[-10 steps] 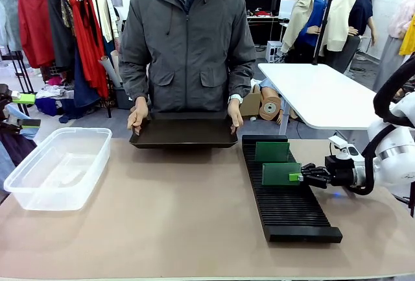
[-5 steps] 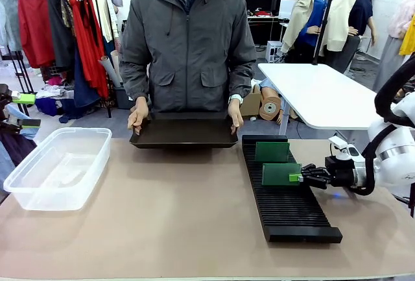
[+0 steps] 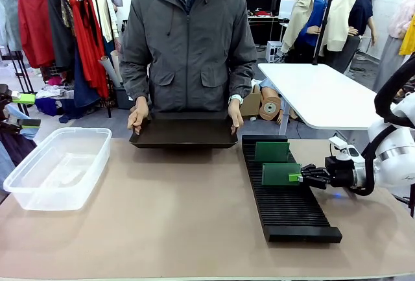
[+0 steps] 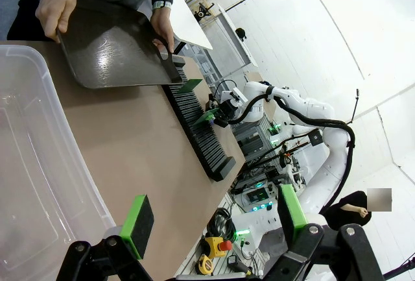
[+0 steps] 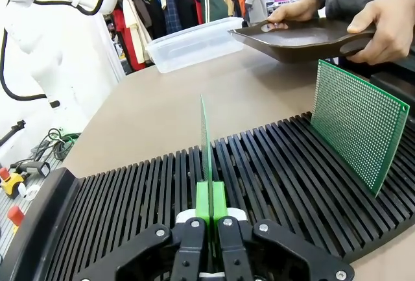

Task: Sort PCBs into racks and boxes based on the side picked up.
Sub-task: If the short side of the Blank PCB is picked up, insert it into the PCB Rack ; if the long side is picked up, place it in the Organizing box.

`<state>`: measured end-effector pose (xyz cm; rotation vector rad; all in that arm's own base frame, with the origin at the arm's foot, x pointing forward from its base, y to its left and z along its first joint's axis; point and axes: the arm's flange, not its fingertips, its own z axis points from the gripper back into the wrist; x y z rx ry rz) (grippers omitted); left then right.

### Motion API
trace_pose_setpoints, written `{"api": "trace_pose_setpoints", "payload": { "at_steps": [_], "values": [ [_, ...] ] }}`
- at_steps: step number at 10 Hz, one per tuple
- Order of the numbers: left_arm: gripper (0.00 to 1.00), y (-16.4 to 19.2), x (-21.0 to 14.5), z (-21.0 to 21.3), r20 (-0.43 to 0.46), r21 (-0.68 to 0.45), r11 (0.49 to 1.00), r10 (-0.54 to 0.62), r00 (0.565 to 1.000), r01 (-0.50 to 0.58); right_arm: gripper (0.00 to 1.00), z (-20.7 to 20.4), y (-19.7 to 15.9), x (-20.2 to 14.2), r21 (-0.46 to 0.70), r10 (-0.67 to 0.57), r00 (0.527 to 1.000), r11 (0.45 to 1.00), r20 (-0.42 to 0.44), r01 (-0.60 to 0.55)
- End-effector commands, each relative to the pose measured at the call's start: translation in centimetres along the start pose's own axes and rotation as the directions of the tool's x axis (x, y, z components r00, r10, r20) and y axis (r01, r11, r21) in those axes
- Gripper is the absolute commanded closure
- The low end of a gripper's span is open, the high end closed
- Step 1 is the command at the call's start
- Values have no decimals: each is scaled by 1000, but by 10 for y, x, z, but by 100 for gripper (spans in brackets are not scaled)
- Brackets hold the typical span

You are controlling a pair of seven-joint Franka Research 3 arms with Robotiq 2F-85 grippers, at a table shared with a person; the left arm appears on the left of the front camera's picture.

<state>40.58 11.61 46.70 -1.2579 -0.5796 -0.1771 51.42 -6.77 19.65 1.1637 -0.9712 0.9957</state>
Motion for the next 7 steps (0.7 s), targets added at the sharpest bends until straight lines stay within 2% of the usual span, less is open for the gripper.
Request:
{"api": "trace_pose_setpoints", "payload": {
  "at_steps": [1, 6, 7],
  "values": [
    [0, -2, -1, 1, -2, -8, 1000, -1, 1000, 1, 100, -9, 1, -17, -67, 2, 999, 998, -36, -4],
    [0, -2, -1, 1, -2, -8, 1000, -1, 1000, 1, 2, 2, 3, -9, -68, 24, 999, 997, 25, -22],
    [0, -2, -1, 1, -2, -8, 1000, -1, 1000, 1, 0, 4, 3, -8, -64, 24, 999, 998, 32, -22]
  ]
}}
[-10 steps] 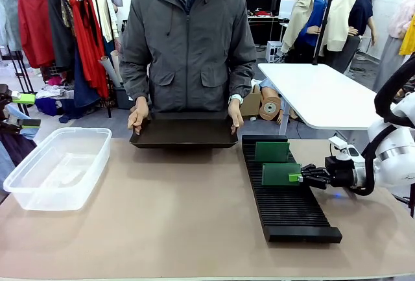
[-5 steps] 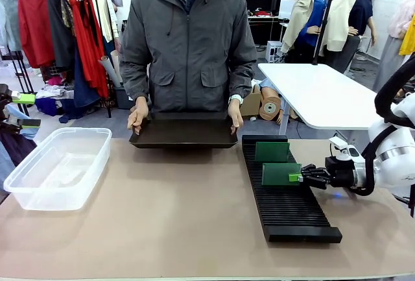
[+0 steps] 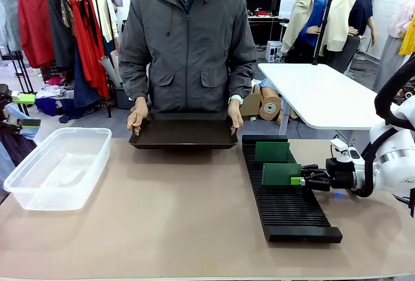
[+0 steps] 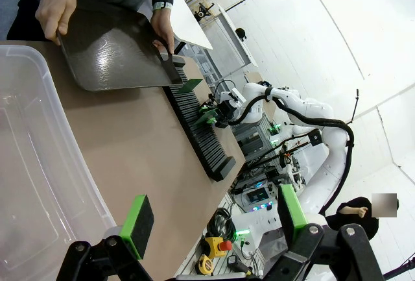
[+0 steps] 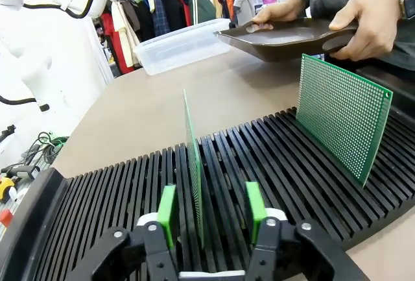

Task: Sort PCBs into racks and boxes based on the side picked up.
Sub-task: If the short side of the Blank PCB is picked up, insert it into the PCB Rack ; if the long side is picked up, place it in the Organizing box.

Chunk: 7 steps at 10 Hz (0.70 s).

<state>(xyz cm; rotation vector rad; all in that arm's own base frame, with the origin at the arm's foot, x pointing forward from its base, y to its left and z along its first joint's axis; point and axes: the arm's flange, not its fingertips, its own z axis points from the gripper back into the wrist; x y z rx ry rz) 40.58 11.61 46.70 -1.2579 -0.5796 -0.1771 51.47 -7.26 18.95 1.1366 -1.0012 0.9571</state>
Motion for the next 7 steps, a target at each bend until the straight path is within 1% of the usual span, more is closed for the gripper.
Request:
{"api": "trace_pose_setpoints", "payload": {
  "at_steps": [1, 3, 6, 7],
  "values": [
    [0, -2, -1, 1, -2, -8, 1000, -1, 1000, 1, 0, 2, 6, 1, -14, 28, 999, 1000, 20, -28],
    [0, -2, -1, 1, -2, -8, 1000, -1, 1000, 1, 0, 3, 5, 3, -4, 19, 1000, 1000, 11, -19],
    [0, -2, -1, 1, -2, -8, 1000, -1, 1000, 1, 0, 4, 7, 6, 0, 27, 999, 1000, 35, -27],
    [0, -2, -1, 1, -2, -8, 1000, -1, 1000, 1, 0, 1, 1, 1, 3, 2, 1000, 1000, 8, -2]
  ]
}}
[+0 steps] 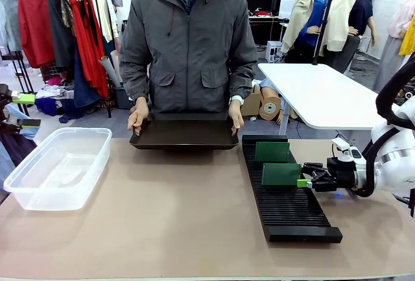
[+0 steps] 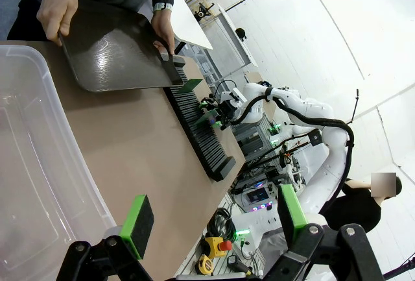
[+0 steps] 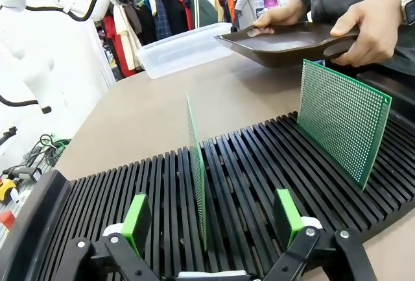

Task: Sort PCBs into racks and boxes based on the side picked up.
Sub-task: If the short side of the Blank PCB is picked up, insert it into the PCB Rack ; if the long side is picked up, place it in the Organizing box.

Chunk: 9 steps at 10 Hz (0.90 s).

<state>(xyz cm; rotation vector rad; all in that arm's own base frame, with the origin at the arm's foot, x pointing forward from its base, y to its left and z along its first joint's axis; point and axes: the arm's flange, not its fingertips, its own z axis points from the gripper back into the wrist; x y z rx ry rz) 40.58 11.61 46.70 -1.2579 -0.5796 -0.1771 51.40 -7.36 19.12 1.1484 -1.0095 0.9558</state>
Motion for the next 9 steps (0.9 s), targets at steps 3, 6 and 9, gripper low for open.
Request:
{"api": "trace_pose_setpoints", "payload": {
  "at_steps": [3, 6, 9],
  "values": [
    [0, -2, -1, 1, -2, -8, 1000, -1, 1000, 1, 0, 0, 0, 0, -3, 1, 1000, 1000, -4, -1],
    [0, -2, -1, 1, -2, -8, 1000, -1, 1000, 1, 0, 0, 0, 0, -3, 1, 1000, 1000, -4, -1],
    [0, -2, -1, 1, -2, -8, 1000, -1, 1000, 1, 0, 0, 0, 0, -3, 1, 1000, 1000, -4, -1]
  ]
}}
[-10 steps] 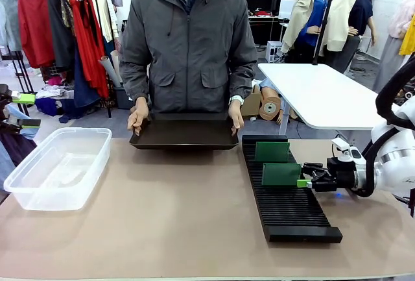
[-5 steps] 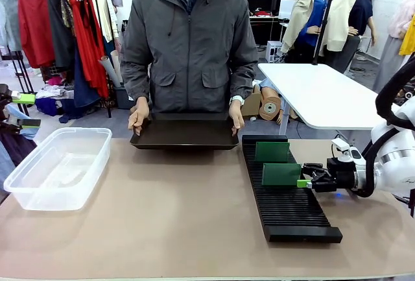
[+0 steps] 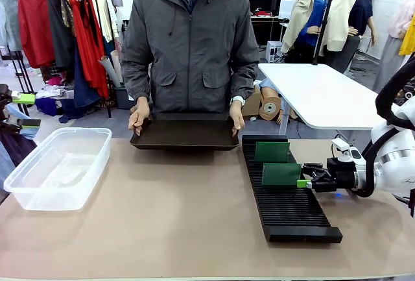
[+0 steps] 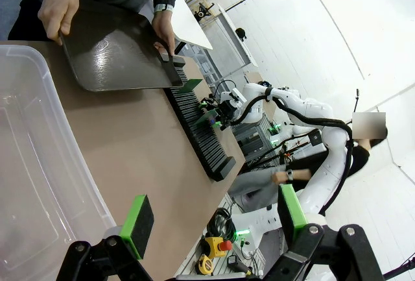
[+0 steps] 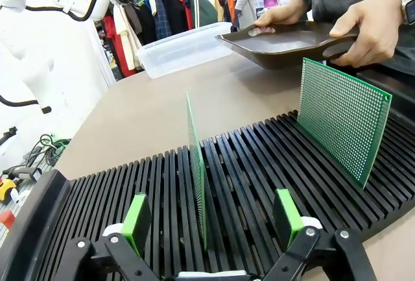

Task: Sort PCBs into racks and boxes based on the side picked up.
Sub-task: If the short side of the Blank PCB is picked up, insert it into the PCB Rack ; if the long side is picked up, place it in the Organizing box.

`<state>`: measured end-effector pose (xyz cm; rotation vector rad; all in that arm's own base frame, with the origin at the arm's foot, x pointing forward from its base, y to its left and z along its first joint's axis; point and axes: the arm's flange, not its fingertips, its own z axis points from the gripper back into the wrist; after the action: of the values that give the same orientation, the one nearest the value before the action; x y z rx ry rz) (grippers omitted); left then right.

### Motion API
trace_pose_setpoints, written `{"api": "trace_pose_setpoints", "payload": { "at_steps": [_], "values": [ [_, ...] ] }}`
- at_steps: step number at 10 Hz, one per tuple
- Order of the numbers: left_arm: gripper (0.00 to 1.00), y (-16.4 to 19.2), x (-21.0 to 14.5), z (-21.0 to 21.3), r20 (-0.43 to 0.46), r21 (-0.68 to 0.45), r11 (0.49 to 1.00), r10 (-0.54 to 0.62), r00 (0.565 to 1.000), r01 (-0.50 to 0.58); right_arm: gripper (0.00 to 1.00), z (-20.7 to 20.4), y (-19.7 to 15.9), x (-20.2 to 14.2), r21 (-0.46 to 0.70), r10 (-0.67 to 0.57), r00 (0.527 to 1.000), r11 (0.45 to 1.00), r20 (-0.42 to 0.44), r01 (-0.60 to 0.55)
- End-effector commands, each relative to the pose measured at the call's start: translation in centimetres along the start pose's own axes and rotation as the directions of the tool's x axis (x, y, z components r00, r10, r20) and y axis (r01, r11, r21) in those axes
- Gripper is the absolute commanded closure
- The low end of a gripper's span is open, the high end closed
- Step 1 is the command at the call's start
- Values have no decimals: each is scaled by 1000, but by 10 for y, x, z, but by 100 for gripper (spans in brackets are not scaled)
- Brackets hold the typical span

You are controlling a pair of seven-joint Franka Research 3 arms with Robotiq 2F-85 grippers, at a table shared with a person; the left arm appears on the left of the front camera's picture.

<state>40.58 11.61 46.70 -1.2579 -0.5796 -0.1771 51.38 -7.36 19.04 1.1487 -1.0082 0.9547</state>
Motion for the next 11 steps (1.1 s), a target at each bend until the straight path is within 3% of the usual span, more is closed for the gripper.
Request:
{"api": "trace_pose_setpoints", "payload": {
  "at_steps": [1, 6, 11],
  "values": [
    [0, -2, -1, 1, -2, -8, 1000, -1, 1000, 1, 0, 0, 0, 1, -3, 2, 1000, 1000, -4, -2],
    [0, -2, -1, 1, -2, -8, 1000, -1, 1000, 1, 0, 0, 0, 0, 0, 0, 1000, 1000, 0, 0],
    [0, -2, -1, 1, -2, -8, 1000, -1, 1000, 1, 0, 15, 13, 68, -6, 33, 999, 999, 24, -33]
  ]
}}
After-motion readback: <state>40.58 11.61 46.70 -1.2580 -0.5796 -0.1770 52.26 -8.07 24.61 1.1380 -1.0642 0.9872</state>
